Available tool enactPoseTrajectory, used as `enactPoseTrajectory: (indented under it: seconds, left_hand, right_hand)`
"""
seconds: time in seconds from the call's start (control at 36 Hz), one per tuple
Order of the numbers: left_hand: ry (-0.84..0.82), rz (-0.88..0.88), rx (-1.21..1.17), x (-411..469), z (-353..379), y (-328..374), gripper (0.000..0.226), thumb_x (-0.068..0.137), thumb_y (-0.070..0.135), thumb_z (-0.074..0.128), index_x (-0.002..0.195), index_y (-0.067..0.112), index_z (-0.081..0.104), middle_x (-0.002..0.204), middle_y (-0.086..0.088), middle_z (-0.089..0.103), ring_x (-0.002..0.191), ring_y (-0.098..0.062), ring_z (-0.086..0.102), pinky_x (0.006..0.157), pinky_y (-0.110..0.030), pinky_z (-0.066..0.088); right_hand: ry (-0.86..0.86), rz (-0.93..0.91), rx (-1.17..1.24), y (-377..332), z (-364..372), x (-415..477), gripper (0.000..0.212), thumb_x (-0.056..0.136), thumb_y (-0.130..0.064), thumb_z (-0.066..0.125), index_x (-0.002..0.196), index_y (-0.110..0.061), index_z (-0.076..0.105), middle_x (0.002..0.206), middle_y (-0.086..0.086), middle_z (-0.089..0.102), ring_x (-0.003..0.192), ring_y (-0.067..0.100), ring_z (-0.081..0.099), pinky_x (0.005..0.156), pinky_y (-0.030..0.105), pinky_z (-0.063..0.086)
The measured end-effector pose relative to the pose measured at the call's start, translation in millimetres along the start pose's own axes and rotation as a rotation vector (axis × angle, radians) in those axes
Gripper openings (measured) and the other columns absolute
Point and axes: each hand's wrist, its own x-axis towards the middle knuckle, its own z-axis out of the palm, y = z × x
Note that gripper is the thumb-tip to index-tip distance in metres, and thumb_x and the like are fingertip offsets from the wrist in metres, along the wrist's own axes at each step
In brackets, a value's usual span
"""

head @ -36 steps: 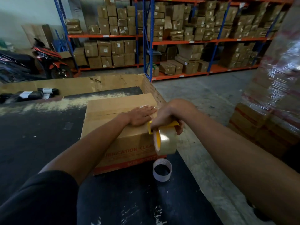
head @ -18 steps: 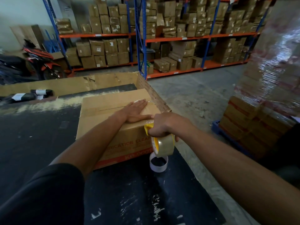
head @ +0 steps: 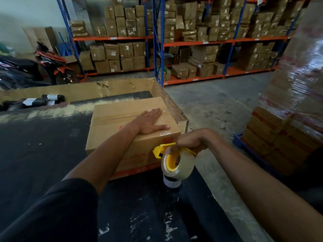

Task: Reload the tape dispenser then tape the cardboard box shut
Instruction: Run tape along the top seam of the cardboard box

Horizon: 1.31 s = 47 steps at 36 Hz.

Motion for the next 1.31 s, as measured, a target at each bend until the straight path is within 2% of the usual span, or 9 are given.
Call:
enactPoseTrajectory:
  seconds: [0.11,0.25,0.47,0.58,0.72,0.81,0.94,1.17,1.31]
  left_hand:
    - [0.007,-0.018,-0.001,-3.6,-4.7,4.5,0.107,0.085,0.084,0.038,0.164,0.018,0.009,0.172,-0.003,0.004,0.159,-0.019,0.007,0.129,-0.043,0.007]
    - [0.142,-0.095,0.008,-13.0,-7.0,7.1,0.083,0.093,0.075,0.036,0.158,0.023,0.034,0.166,0.0,0.032,0.154,-0.02,0.028,0.124,-0.052,0.022]
    - [0.237,-0.307,-0.129,-48.0,-4.0,-14.5,0.054,0.102,0.05,0.041,0.15,0.026,0.045,0.159,0.0,0.045,0.148,-0.023,0.039,0.122,-0.056,0.023]
    - [0.241,-0.383,-0.171,-83.0,-8.1,-28.0,0.052,0.104,0.045,0.043,0.151,0.023,0.045,0.157,-0.005,0.046,0.145,-0.027,0.042,0.122,-0.053,0.028]
    - [0.248,-0.497,-0.181,-127.2,-12.2,-45.0,0.051,0.105,0.043,0.04,0.151,0.022,0.043,0.156,-0.009,0.046,0.145,-0.03,0.041,0.122,-0.057,0.026]
    - [0.231,-0.622,-0.189,-154.4,-12.6,-65.0,0.055,0.105,0.048,0.037,0.155,0.024,0.038,0.162,-0.008,0.037,0.152,-0.032,0.029,0.122,-0.067,0.015]
    - [0.126,-0.646,-0.278,-177.6,-6.8,-63.2,0.059,0.109,0.042,0.03,0.162,0.021,0.016,0.172,-0.003,0.001,0.158,-0.034,0.003,0.125,-0.061,0.011]
    - [0.231,-0.698,-0.471,-176.3,-4.7,-59.8,0.06,0.109,0.039,0.035,0.163,0.021,0.016,0.172,-0.004,0.0,0.157,-0.033,0.012,0.125,-0.055,0.021]
    - [0.22,-0.655,-0.409,-177.7,-6.5,-53.0,0.054,0.111,0.031,0.034,0.161,0.015,0.022,0.171,-0.005,0.004,0.158,-0.03,0.006,0.127,-0.053,0.017]
  right_hand:
    - [-0.009,-0.027,-0.053,7.0,-1.0,11.6,0.041,0.081,-0.03,0.081,0.114,-0.008,0.069,0.11,0.015,0.074,0.102,0.032,0.071,0.095,0.047,0.055]
    - [0.033,-0.09,-0.039,14.3,8.7,23.1,0.04,0.074,-0.02,0.08,0.11,-0.009,0.068,0.111,0.017,0.071,0.104,0.036,0.069,0.089,0.048,0.056]
    - [0.009,-0.213,-0.066,20.9,18.2,25.6,0.023,0.09,-0.016,0.07,0.113,-0.013,0.073,0.092,0.002,0.07,0.072,0.011,0.067,0.058,0.022,0.053]
    - [-0.056,-0.218,-0.119,18.7,23.2,34.3,0.015,0.087,-0.021,0.074,0.102,-0.025,0.076,0.1,0.002,0.073,0.089,0.019,0.068,0.08,0.036,0.056]
    - [-0.06,-0.249,-0.147,13.7,32.1,43.0,0.034,0.092,-0.015,0.072,0.126,-0.019,0.07,0.111,0.003,0.075,0.1,0.017,0.07,0.085,0.033,0.059]
    - [-0.033,-0.248,-0.209,3.2,40.5,53.6,0.023,0.089,-0.025,0.076,0.108,-0.037,0.075,0.119,0.005,0.073,0.111,0.024,0.068,0.098,0.049,0.055]
    - [0.011,-0.287,-0.417,-21.0,61.0,73.3,0.032,0.093,-0.034,0.071,0.124,-0.028,0.069,0.124,0.003,0.07,0.112,0.027,0.066,0.1,0.049,0.053]
    - [0.034,-0.327,-0.564,-41.8,97.3,101.3,0.04,0.093,-0.046,0.063,0.132,-0.035,0.063,0.128,-0.006,0.064,0.109,0.02,0.061,0.1,0.043,0.05]
    - [0.02,-0.368,-0.64,-51.6,124.1,110.3,0.041,0.098,-0.036,0.064,0.134,-0.018,0.061,0.131,0.005,0.065,0.115,0.03,0.062,0.096,0.041,0.05]
